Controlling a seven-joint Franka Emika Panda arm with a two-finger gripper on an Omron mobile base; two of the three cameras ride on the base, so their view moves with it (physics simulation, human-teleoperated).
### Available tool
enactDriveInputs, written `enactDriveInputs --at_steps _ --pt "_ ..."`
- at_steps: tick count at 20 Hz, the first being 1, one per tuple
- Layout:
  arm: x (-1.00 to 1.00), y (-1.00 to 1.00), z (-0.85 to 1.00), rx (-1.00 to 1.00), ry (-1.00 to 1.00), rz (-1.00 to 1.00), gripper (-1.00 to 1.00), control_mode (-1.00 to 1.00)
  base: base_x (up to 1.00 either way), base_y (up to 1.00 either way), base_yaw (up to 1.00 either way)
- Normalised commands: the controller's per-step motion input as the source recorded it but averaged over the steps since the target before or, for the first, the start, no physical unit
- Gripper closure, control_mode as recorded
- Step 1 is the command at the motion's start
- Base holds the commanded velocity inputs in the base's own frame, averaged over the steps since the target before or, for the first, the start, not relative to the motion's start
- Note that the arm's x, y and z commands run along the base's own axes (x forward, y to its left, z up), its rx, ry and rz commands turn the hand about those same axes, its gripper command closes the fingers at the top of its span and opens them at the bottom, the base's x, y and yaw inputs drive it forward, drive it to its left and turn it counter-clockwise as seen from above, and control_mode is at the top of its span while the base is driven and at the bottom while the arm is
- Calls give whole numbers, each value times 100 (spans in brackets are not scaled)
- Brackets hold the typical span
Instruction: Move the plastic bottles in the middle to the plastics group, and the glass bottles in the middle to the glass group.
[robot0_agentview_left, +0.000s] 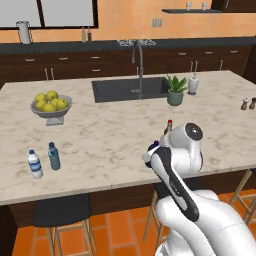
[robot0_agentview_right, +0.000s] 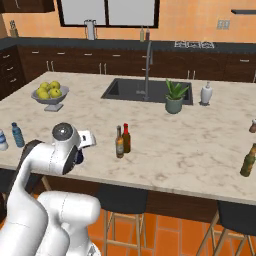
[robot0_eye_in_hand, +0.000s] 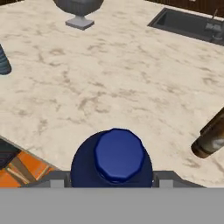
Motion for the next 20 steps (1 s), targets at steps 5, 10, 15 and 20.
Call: enactDriveInputs --at_steps 5,10,15,20 --pt "6 100 38 -9 11 27 100 -100 0 0 0" --pt "1 100 27 -18 25 20 100 -100 0 0 0" --pt "3 74 -1 -6 12 14 100 -100 0 0 0" --pt "9 38 0 0 0 17 100 -100 0 0 0"
